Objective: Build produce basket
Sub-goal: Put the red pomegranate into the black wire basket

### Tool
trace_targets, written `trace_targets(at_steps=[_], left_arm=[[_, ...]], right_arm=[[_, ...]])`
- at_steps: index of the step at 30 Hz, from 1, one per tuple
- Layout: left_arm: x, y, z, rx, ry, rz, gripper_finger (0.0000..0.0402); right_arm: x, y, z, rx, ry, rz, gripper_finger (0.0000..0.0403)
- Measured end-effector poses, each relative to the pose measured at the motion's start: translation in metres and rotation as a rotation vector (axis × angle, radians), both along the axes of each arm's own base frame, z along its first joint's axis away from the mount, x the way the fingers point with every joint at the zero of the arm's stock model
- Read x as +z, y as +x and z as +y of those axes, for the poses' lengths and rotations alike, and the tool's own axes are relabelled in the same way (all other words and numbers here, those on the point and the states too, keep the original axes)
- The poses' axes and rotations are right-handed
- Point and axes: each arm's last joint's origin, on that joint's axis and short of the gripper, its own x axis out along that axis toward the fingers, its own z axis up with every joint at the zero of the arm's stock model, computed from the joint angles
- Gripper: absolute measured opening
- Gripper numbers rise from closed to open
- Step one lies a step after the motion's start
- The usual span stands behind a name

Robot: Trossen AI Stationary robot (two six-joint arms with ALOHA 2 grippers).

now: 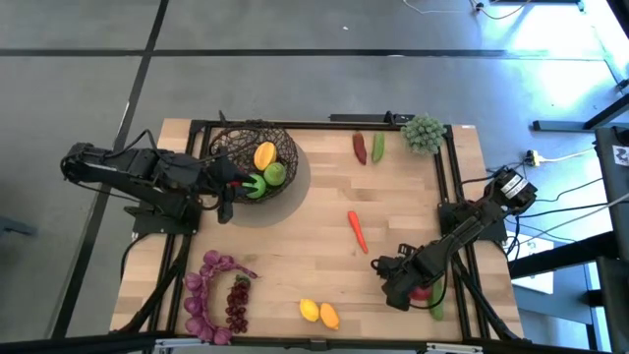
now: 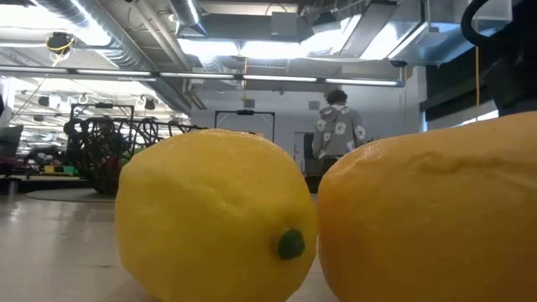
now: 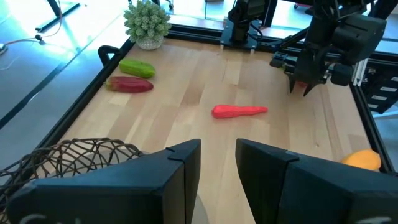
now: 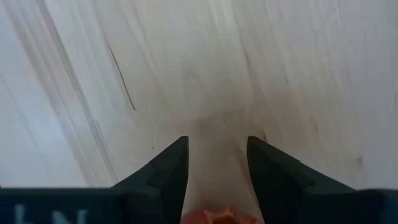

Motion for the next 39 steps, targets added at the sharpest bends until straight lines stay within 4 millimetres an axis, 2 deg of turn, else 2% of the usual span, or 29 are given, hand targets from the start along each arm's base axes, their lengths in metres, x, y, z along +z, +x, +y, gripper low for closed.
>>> trace_targets(at_steps=[7,32,39], left_arm=[[0.0,0.0,0.0,0.006,0.002,-0.001,0.0092],[0.0,0.0,0.0,0.007,0.0,-0.002,0.0092],[0.0,0.0,0.0,0.007,0.0,-0.002,0.0092]], right_arm=[[0.006,0.011,-0.006,-0.031,0.009,-0.017,0.0149],[0.006,0.014,-0.016,-0.002,-0.087,-0.037,0.015],[0.01,0.017,-0.025,-0.03,0.07,0.072,0.0149]])
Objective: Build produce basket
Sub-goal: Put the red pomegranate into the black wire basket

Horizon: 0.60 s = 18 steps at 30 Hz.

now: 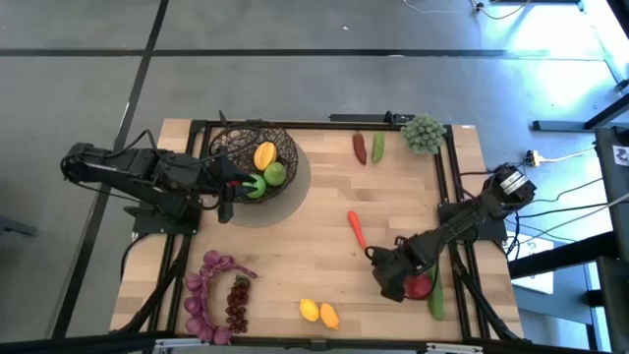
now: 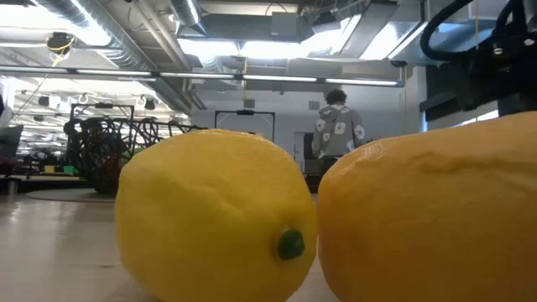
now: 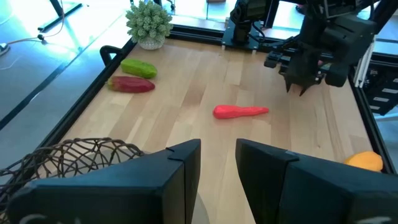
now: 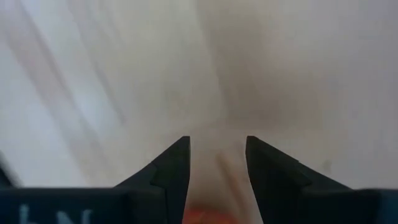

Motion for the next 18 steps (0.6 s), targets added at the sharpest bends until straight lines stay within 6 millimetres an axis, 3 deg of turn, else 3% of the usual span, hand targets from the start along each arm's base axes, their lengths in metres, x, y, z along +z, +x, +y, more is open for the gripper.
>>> trace_targets(at_steps=[9,18], left_arm=[[0.0,0.0,0.0,-0.001,0.003,0.003,0.0092],[0.0,0.0,0.0,-0.001,0.003,0.005,0.0092]], right_arm=[[0.007,0.012,-0.022,-0.015,0.261,0.119,0.0149],[0.032,0.018,-0.053,-0.078,0.242,-0.015,0.0149]])
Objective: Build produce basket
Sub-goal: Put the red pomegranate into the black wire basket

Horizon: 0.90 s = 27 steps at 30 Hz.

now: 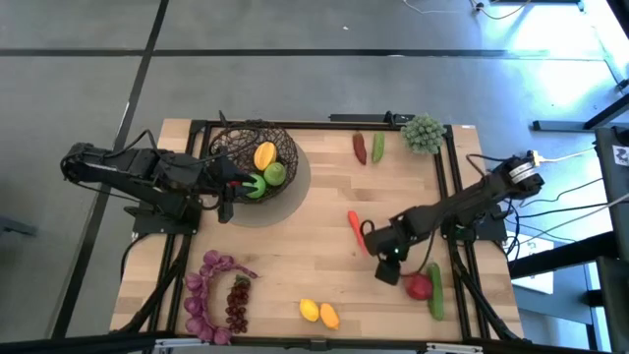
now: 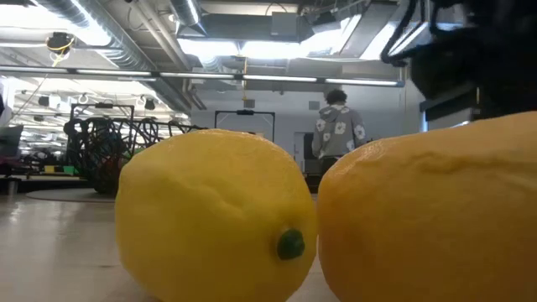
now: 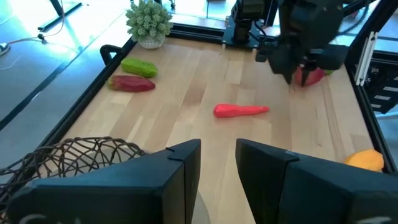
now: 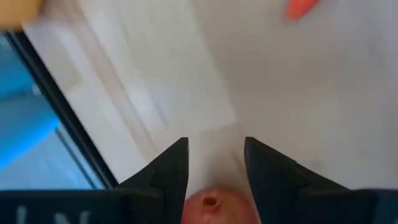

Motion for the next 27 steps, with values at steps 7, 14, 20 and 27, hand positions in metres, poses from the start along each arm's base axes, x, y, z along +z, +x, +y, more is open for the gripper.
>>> trace_targets(at_steps=[7,14,20,27], left_arm=[[0.0,0.0,0.0,0.0,0.0,0.0,0.0092],[0.0,0.0,0.0,0.0,0.0,0.0,0.0092],[0.0,0.0,0.0,0.0,0.0,0.0,0.0092],[0.0,0.0,0.0,0.0,0.0,0.0,0.0092]], right_arm=[[0.013,0.005,-0.029,-0.165,0.011,-0.033,0.0149],[0.015,0.007,-0.04,-0.197,-0.047,-0.066,0.0149],[0.014,0.004,-0.042,-0.304,-0.133,-0.035,0.0149],[0.015,0.004,-0.028,-0.443,-0.112,-0.032,0.0149]])
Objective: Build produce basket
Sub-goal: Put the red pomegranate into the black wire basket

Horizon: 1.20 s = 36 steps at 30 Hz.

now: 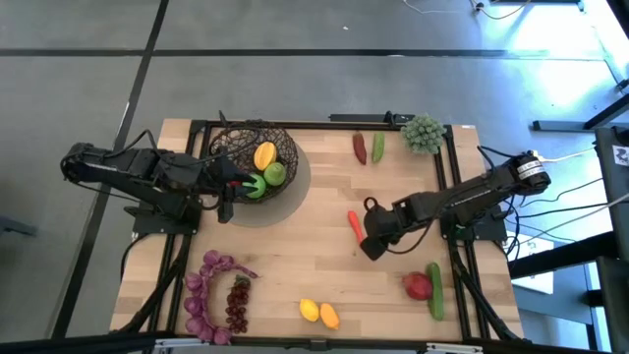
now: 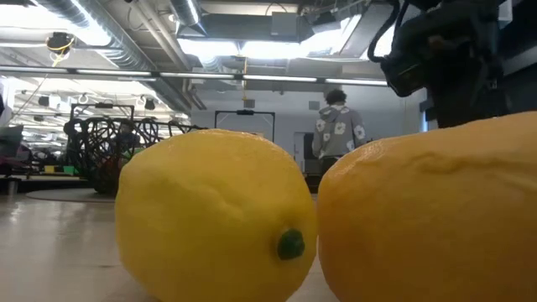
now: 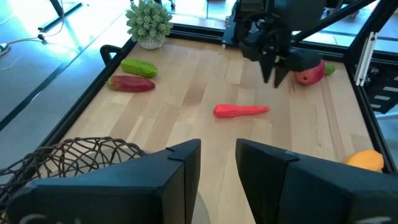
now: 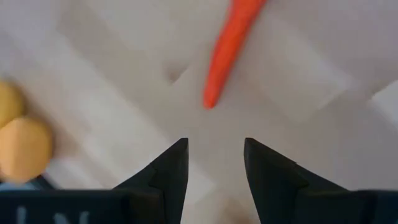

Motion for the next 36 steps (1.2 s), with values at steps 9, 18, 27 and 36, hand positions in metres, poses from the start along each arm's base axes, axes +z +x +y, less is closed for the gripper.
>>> trace_targets(at_steps=[9,18,27,36], left_arm=[[0.0,0.0,0.0,0.0,0.0,0.0,0.0092],[0.0,0.0,0.0,0.0,0.0,0.0,0.0092],[0.0,0.0,0.0,0.0,-0.001,0.0,0.0092],[0.0,0.0,0.0,0.0,-0.001,0.0,0.0092]], right_arm=[[0.002,-0.002,0.02,-0.109,0.104,0.012,0.0149],[0.001,-0.01,0.031,-0.089,0.077,0.035,0.0186],[0.003,-0.013,0.045,0.221,0.11,-0.018,0.0288],[-0.001,-0.028,0.048,0.326,0.097,0.098,0.0294]])
